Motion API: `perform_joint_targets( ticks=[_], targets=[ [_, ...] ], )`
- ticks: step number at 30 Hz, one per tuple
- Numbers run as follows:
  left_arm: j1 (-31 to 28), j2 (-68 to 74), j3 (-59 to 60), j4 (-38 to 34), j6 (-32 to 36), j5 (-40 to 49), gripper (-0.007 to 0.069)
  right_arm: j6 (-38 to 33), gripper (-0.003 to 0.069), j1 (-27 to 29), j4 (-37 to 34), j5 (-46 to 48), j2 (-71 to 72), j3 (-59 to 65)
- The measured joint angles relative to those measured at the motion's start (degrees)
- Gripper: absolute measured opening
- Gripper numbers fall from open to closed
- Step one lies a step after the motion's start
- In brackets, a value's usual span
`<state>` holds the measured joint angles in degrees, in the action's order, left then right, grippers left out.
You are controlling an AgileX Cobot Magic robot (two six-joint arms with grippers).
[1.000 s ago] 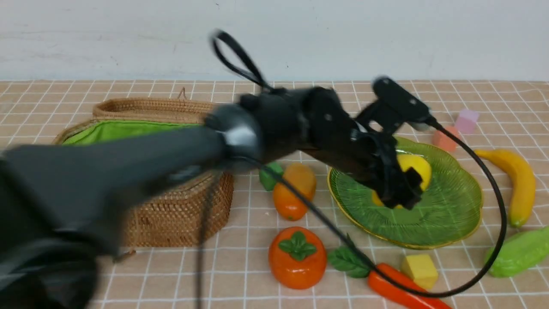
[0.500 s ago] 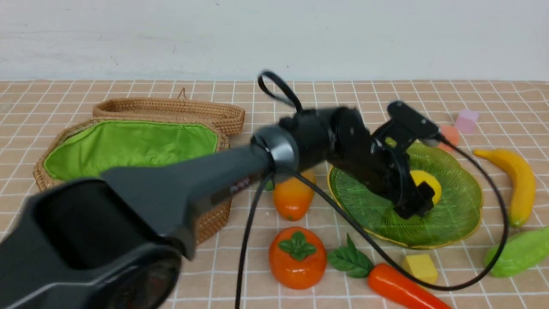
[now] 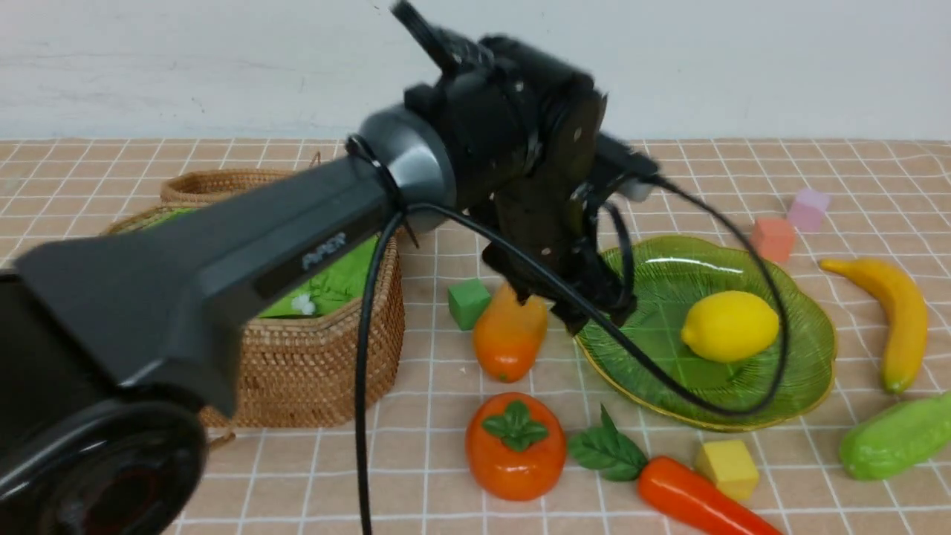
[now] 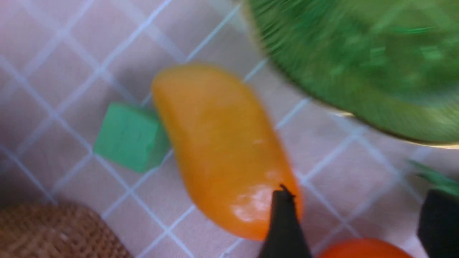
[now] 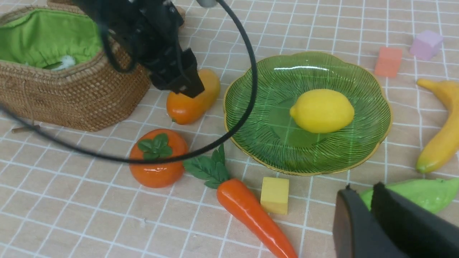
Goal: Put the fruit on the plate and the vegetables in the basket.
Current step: Grab the mango with your left arm and place it on the right plate
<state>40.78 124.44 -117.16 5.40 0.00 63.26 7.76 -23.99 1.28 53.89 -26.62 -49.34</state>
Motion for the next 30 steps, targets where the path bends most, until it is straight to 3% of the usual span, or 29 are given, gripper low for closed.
perform_joint_targets(
  ticks=[4, 7, 12, 17, 24, 30],
  targets=[
    [-2.4, 4.4, 0.0, 0.2, -2.7, -1.8, 0.0603, 0.0, 0.0101, 0.0, 0.0, 0.0, 0.0, 0.0],
    [-3.2, 6.9, 0.0, 1.4, -3.0, -4.5, 0.0636, 0.0, 0.0101, 0.0, -0.1, 0.0, 0.0, 0.0],
    [-3.4, 9.5, 0.0, 2.8, -3.1, -7.4, 0.062, 0.0, 0.0101, 0.0, -0.6, 0.0, 0.0, 0.0],
    [-3.4, 10.9, 0.0, 4.5, -3.1, -8.7, 0.054, 0.0, 0.0101, 0.0, -0.8, 0.0, 0.0, 0.0],
    [-3.3, 10.4, -0.4, 9.8, -6.8, -6.4, 0.054, -0.3, 0.0101, 0.0, -1.3, 0.3, 0.0, 0.0],
    [-2.9, 4.6, -3.4, 10.0, -6.7, -4.1, 0.054, -1.1, 0.0101, 0.0, -1.3, 0.2, 0.0, 0.0]
  ],
)
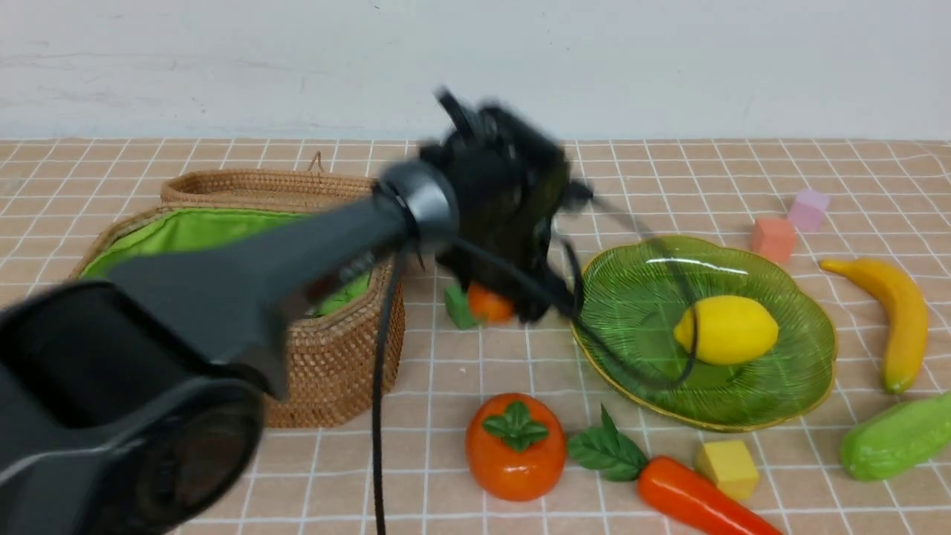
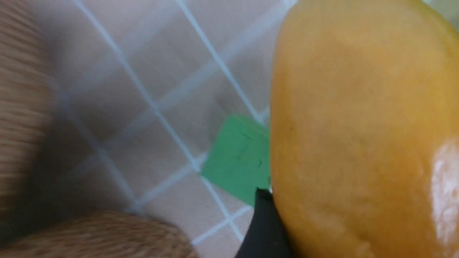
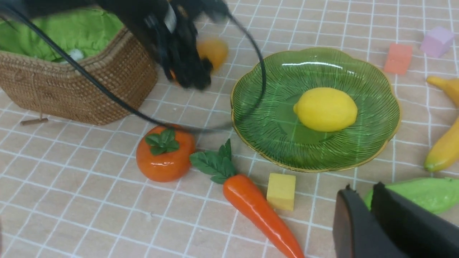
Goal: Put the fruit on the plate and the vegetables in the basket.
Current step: Grab the mango with your left arm and place it on the right plate, then grab a tomato with your left arm and place it on the plate on the right.
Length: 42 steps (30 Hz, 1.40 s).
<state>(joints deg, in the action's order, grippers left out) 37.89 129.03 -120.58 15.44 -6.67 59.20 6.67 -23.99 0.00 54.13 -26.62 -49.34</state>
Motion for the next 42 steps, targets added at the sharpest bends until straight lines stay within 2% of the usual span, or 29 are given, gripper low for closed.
perform_joint_targets(
  ticks=[3, 6, 10, 13, 18, 20, 22, 25, 26, 27, 28, 30, 31, 32, 33, 35, 39, 42],
  targets=[
    [1.0, -2.9, -1.0, -2.7, 3.2, -2.0, 0.054, 0.0, 0.0101, 0.0, 0.7, -1.0, 0.0, 0.0],
    [2.9, -3.6, -1.4, -13.1, 13.5, -8.6, 0.054, 0.0, 0.0101, 0.0, 0.7, -2.5, 0.0, 0.0],
    [4.3, 1.0, -1.5, -20.4, 21.1, -13.1, 0.054, 0.0, 0.0101, 0.0, 0.7, -2.2, 0.0, 0.0],
    [4.3, 5.0, -1.1, -21.7, 22.5, -14.5, 0.0542, 0.0, 0.0101, 0.0, 0.0, -0.7, 0.0, 0.0],
    [4.1, 6.4, -0.8, -21.6, 22.0, -14.6, 0.0659, 0.0, 0.0101, 0.0, -1.1, 1.4, 0.0, 0.0],
    [4.1, 5.8, -0.8, -21.6, 21.8, -13.4, 0.0667, -0.1, 0.0101, 0.0, -1.1, 1.5, 0.0, 0.0],
    [4.1, 2.3, -0.8, -21.5, 20.9, -7.2, 0.0658, -0.4, 0.0105, 0.0, -1.2, 1.4, 0.0, 0.0],
    [4.1, -2.9, -0.8, -21.2, 16.7, 2.2, 0.0566, -1.2, 0.0107, 0.0, -1.2, 1.0, 0.0, 0.0],
    [4.1, -3.3, -0.8, -21.0, 15.9, 2.8, 0.0556, -1.3, 0.0107, 0.0, -1.2, 1.0, 0.0, 0.0],
    [4.1, -5.1, -0.8, -20.5, 14.3, 4.6, 0.051, -1.5, 0.0108, 0.0, -1.2, 0.9, 0.0, 0.0],
    [4.2, -7.8, -0.9, -19.1, 11.9, 7.6, 0.0398, -1.6, 0.0108, 0.0, -1.2, 0.8, 0.0, 0.0],
    [4.4, -9.5, -1.0, -17.7, 10.8, 9.8, 0.0281, -1.7, 0.0108, 0.0, -1.2, 0.8, 0.0, 0.0],
    [4.9, -11.6, -0.9, -15.4, 9.9, 11.2, 0.0143, -1.7, 0.0108, 0.0, -1.2, 1.0, 0.0, 0.0],
    [5.2, -12.6, -0.4, -14.0, 9.3, 11.6, 0.0066, -1.7, 0.0108, 0.0, -1.2, 1.0, 0.0, 0.0],
    [5.7, -13.5, 0.3, -13.0, 8.8, 11.7, 0.0024, -1.7, 0.0108, 0.0, -1.3, 1.3, 0.0, 0.0],
    [7.0, -15.9, 3.6, -10.4, 7.1, 11.7, -0.0013, -2.0, 0.0108, 0.0, -1.3, 1.9, 0.0, 0.0],
    [9.7, -19.9, 11.5, -6.4, 4.0, 11.7, -0.0013, -3.1, 0.0108, 0.0, -1.3, 2.8, 0.0, 0.0],
    [13.2, -24.3, 21.8, -3.0, -0.5, 10.9, -0.0013, -3.3, 0.0108, 0.0, -1.3, 3.7, 0.0, 0.0]
  ],
)
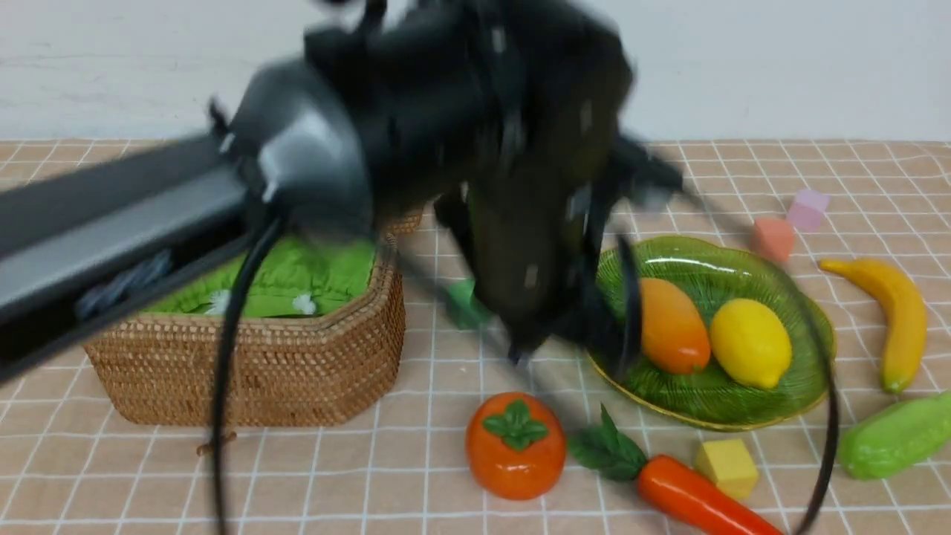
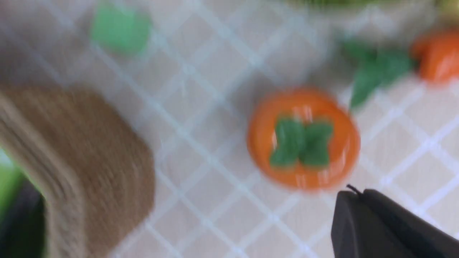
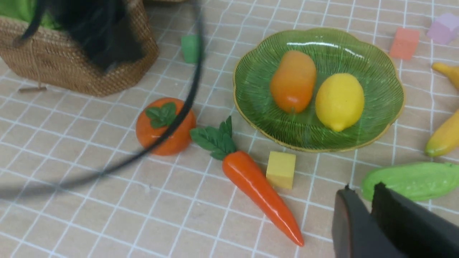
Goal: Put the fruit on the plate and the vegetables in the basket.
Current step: Grab a tomato with your left arm and place it on the plate on the right.
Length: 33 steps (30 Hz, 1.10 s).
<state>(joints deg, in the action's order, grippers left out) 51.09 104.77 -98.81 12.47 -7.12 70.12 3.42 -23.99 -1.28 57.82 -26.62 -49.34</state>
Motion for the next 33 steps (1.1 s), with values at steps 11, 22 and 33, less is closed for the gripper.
perform_joint_targets(
  ticks=[11, 22, 33],
  targets=[
    [5.0, -2.3, 20.3, 3.7, -4.5, -16.5, 0.0366, 0.0, 0.0109, 0.0, -0.1, 1.7, 0.0, 0.0],
    [5.0, 4.9, 23.7, 15.7, -4.5, -26.7, 0.0543, 0.0, 0.0109, 0.0, -1.3, 1.7, 0.0, 0.0],
    [5.3, 8.1, 23.4, 27.6, -7.9, -26.7, 0.0495, -0.1, 0.0109, 0.0, -2.4, 2.0, 0.0, 0.0]
  ],
)
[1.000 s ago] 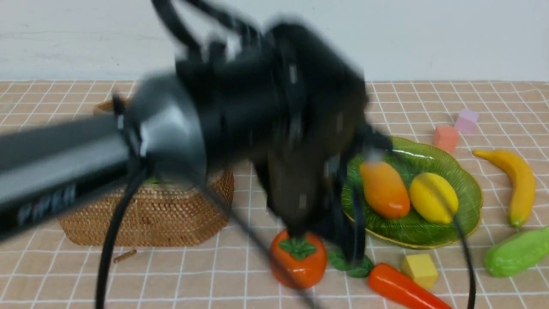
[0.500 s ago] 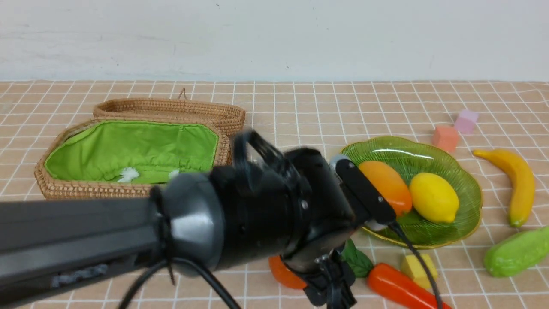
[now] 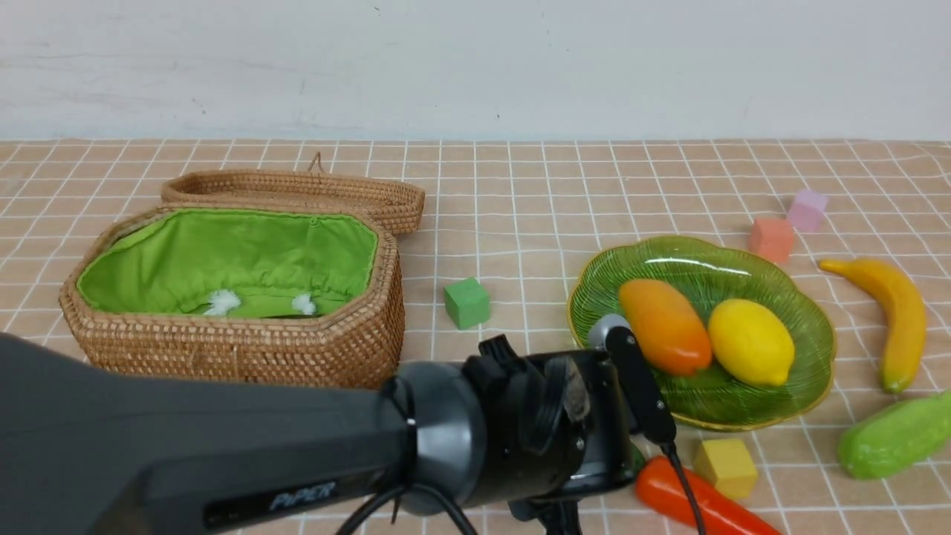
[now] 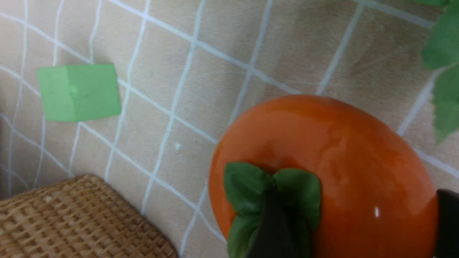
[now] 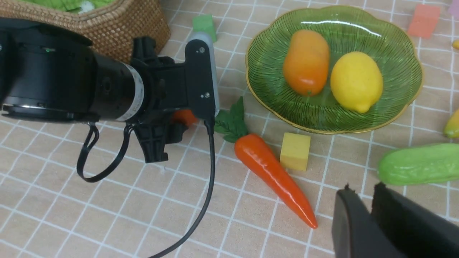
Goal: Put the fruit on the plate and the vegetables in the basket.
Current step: Grab a tomato with your left arm and place it on the plate on the right.
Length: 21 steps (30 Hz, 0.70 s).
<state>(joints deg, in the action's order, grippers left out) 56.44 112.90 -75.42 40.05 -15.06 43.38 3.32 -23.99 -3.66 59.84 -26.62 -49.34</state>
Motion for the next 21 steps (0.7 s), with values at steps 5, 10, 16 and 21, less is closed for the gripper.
perform_joint_targets(
  ticks=[5, 10, 16, 21],
  targets=[
    [-0.5, 0.5, 0.0, 1.9, -3.7, -0.5, 0.0487, 0.0, 0.011, 0.0, 0.0, 0.1, 0.0, 0.0],
    [-1.0, -0.1, 0.0, 2.3, -3.7, -1.2, 0.0487, 0.0, 0.0115, 0.0, 0.6, 0.0, 0.0, 0.0],
    [-1.3, -3.9, 0.3, 0.6, -3.3, -1.4, 0.0411, 0.0, 0.012, 0.0, 2.1, -0.5, 0.0, 0.0],
    [-1.6, -7.7, -4.9, -3.1, -0.1, -4.0, 0.0398, 0.0, 0.012, 0.0, 2.1, -1.2, 0.0, 0.0]
  ],
)
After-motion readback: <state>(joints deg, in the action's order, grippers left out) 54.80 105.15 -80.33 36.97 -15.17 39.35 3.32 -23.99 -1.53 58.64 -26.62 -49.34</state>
